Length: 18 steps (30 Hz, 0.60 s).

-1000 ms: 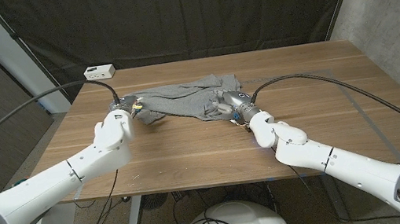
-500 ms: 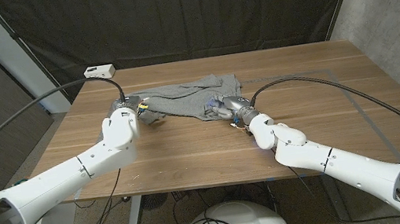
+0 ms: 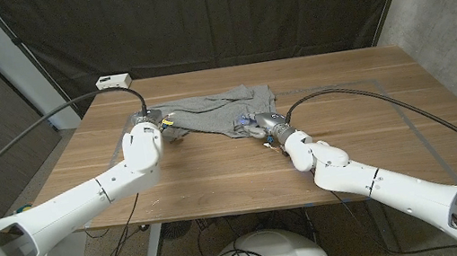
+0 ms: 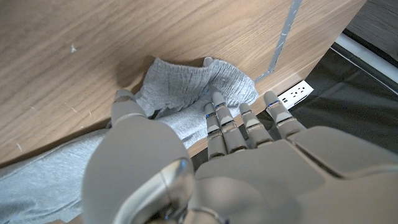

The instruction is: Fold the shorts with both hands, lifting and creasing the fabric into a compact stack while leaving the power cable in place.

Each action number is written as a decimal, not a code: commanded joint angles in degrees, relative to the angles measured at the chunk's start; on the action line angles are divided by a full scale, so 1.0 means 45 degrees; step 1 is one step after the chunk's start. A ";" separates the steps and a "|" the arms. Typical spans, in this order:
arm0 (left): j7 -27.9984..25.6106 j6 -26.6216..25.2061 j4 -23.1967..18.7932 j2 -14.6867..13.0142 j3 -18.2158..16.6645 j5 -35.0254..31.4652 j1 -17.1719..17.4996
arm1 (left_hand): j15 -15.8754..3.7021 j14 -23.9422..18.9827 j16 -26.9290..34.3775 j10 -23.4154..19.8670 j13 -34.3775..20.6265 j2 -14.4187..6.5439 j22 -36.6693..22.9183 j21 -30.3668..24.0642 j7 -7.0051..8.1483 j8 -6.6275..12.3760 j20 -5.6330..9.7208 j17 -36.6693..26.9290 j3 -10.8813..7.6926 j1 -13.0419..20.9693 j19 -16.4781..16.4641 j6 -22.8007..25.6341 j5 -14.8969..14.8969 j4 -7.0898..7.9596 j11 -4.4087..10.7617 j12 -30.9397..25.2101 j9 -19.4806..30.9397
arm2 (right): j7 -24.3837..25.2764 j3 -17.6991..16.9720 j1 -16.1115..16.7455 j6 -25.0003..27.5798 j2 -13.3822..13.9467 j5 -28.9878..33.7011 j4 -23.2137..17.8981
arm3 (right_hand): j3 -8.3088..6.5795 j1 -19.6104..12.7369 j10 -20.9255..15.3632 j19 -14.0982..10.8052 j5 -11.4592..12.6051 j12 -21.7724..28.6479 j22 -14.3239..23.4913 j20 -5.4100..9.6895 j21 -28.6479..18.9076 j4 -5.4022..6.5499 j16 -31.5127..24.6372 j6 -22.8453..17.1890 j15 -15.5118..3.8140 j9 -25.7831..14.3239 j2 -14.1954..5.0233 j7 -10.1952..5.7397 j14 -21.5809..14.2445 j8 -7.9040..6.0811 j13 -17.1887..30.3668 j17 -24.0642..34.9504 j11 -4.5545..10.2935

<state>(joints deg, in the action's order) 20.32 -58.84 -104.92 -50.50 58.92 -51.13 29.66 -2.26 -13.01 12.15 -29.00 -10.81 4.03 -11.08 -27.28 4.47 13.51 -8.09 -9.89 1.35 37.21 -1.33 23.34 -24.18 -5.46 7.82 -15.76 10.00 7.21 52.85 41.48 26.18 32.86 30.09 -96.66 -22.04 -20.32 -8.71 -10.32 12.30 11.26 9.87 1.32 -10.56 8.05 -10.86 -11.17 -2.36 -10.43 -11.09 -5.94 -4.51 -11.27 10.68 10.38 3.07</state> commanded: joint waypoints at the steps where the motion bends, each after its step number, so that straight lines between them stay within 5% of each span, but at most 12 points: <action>1: 0.1540 0.0403 0.0989 0.0489 0.0535 -0.3109 -0.0013 | -0.0266 -0.0511 0.0205 -0.0414 -0.0075 -0.0043 -0.0050 -0.0103 0.0141 -0.0054 0.0031 -0.0037 0.0047 0.0319 -0.0147 0.0423 -0.0080 -0.0165 0.0030 -0.0025 0.0066 | -0.0069 0.0004 -0.0084 -0.0451 0.0084 -0.0183 0.0167 | -0.0092 -0.0094 -0.0155 -0.0018 0.0007 0.0039 -0.0007 -0.0023 -0.0096 0.0010 -0.0053 -0.0216 -0.0808 -0.0018 0.0079 -0.0005 -0.0144 -0.0108 0.0039 0.0023 -0.0011; 8: 0.1501 0.0854 0.1552 0.0865 0.0229 -0.4618 0.0458 | -0.0838 -0.1482 0.0358 -0.1557 -0.0113 -0.0440 -0.0100 -0.0231 0.0679 0.0138 0.0369 -0.0063 0.0029 0.0922 -0.0659 0.1905 -0.0039 -0.0229 0.0420 -0.0190 0.0086 | -0.0107 -0.0037 -0.0067 -0.0414 0.0081 -0.0223 0.0158 | -0.0144 -0.0060 -0.0199 -0.0020 -0.0017 0.0046 -0.0007 -0.0013 -0.0100 0.0035 -0.0066 -0.0293 -0.0815 -0.0021 0.0091 0.0002 -0.0186 -0.0108 0.0040 0.0031 -0.0007; 10: 0.1329 0.1044 0.1690 0.0931 0.0104 -0.5001 0.0615 | -0.1187 -0.1964 0.0365 -0.2269 -0.0116 -0.1026 -0.0120 -0.0380 0.0890 0.0217 0.0662 -0.0041 -0.0303 0.1756 -0.1115 0.2823 -0.0023 -0.0421 0.0637 -0.0248 0.0082 | -0.0147 -0.0074 -0.0064 -0.0516 0.0102 -0.0321 0.0181 | -0.0161 -0.0057 -0.0200 -0.0019 -0.0022 0.0043 -0.0007 -0.0012 -0.0101 0.0035 -0.0064 -0.0298 -0.0813 -0.0022 0.0095 0.0012 -0.0187 -0.0102 0.0041 0.0030 -0.0008; 15: 0.1150 0.1265 0.2096 0.1256 -0.0294 -0.5748 0.0985 | -0.1656 -0.2782 0.0363 -0.2925 -0.0103 -0.1590 -0.0156 -0.0645 0.1213 0.0135 0.0931 -0.0021 -0.0702 0.2758 -0.1777 0.3658 0.0126 -0.0644 0.0731 -0.0189 0.0071 | -0.0277 0.0043 -0.0109 -0.0313 0.0083 -0.0182 0.0178 | -0.0198 -0.0028 -0.0202 -0.0015 -0.0042 0.0035 -0.0006 -0.0001 -0.0102 0.0050 -0.0061 -0.0378 -0.0804 -0.0024 0.0113 0.0064 -0.0188 -0.0111 0.0042 0.0033 -0.0005; 18: 0.0721 0.1515 0.2236 0.1267 -0.0468 -0.6240 0.1237 | -0.2089 -0.3466 0.0204 -0.3937 -0.0108 -0.2149 -0.0193 -0.0891 0.1575 0.0149 0.1164 -0.0013 -0.1268 0.3969 -0.2220 0.4901 0.0524 -0.0829 0.0837 -0.0226 0.0067 | -0.0558 0.0128 -0.0204 -0.0212 0.0096 -0.0164 0.0174 | -0.0251 0.0008 -0.0285 -0.0004 -0.0067 0.0055 -0.0006 0.0022 -0.0102 0.0060 -0.0074 -0.0663 -0.0881 -0.0028 0.0136 0.0155 -0.0238 -0.0186 0.0042 0.0033 0.0025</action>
<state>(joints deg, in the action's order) 25.92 -56.31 -98.01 -46.63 59.18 -65.84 32.19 -2.63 -26.34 13.38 -43.53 -11.08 -4.01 -11.61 -30.34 10.41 13.97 -3.48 -9.86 -2.82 51.76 -9.52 41.46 -22.95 -8.70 11.22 -16.54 10.10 6.43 52.81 41.20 24.62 33.12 29.21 -96.06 -22.63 -20.32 -9.33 -10.31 12.14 11.26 9.71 1.33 -10.64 8.40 -10.86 -12.75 -2.05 -10.43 -11.09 -5.41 -4.81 -11.44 10.81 10.39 3.07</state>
